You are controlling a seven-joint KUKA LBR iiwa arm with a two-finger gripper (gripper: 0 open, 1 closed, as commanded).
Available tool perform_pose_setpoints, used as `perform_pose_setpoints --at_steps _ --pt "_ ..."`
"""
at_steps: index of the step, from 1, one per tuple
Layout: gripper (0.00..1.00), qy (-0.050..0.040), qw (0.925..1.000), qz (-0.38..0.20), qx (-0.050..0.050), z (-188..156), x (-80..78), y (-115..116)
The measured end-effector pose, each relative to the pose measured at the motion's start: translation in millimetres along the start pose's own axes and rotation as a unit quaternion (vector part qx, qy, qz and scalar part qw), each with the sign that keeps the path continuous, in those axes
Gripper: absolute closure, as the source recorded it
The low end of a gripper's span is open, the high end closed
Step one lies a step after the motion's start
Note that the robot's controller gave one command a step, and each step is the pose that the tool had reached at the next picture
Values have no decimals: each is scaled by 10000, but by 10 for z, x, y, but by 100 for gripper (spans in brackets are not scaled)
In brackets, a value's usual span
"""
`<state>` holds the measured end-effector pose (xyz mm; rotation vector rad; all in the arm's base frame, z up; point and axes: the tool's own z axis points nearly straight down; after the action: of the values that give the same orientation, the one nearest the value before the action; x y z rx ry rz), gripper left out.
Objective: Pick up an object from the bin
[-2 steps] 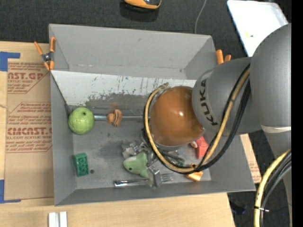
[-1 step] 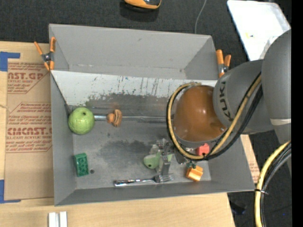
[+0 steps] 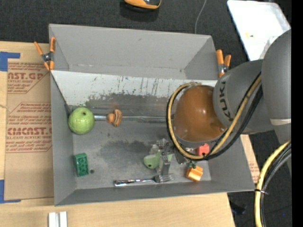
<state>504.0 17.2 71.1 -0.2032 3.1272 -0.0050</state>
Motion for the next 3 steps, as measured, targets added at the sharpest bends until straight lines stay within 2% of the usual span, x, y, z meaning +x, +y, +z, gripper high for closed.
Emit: perform_pose_setpoints --at_steps 2,3 --pt "100 3 10000 -2 -2 -109 2 3" --pt "100 18 10000 -5 -4 -331 10 7"
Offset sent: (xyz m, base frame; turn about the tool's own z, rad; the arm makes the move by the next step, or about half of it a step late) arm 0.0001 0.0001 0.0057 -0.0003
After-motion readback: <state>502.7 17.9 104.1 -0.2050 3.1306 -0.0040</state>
